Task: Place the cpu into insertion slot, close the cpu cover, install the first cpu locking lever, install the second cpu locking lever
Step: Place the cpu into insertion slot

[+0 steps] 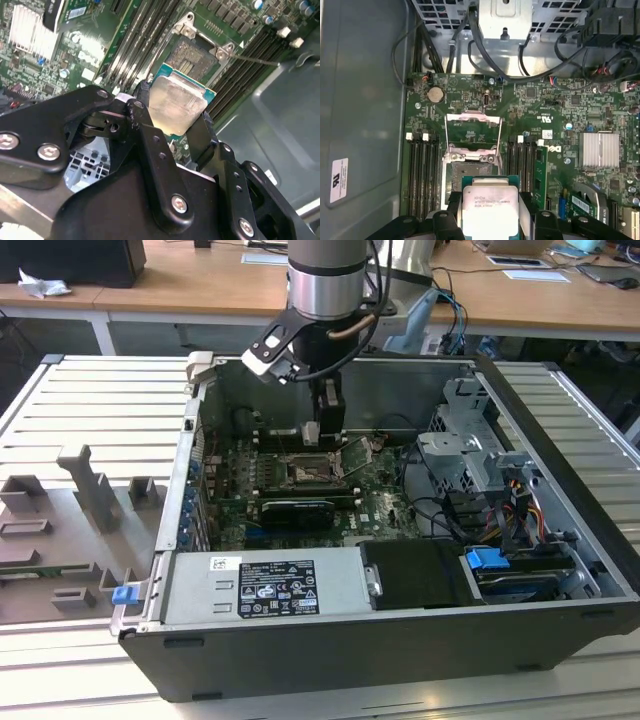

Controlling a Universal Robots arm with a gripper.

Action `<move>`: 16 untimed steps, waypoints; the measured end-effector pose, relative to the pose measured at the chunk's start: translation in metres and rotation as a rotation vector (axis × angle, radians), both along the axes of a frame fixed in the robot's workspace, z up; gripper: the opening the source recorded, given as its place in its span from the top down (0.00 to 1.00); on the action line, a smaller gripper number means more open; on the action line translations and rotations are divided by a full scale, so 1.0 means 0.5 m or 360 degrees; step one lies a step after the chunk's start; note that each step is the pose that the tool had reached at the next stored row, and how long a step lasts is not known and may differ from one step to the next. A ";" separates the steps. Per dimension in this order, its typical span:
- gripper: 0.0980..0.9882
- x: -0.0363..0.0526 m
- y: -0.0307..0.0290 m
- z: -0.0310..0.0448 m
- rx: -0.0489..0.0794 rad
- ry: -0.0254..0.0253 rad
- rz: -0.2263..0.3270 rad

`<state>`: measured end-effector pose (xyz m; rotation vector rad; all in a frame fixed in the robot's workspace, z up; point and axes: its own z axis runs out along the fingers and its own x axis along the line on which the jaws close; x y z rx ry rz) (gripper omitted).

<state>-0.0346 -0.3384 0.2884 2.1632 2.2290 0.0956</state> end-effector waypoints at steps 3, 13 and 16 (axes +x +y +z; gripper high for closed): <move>0.51 -0.005 0.000 -0.014 0.0000 0.00002 0.0002; 0.51 -0.007 0.003 -0.044 0.0000 0.00002 0.0002; 0.51 -0.008 0.004 -0.055 0.0000 0.00001 0.0002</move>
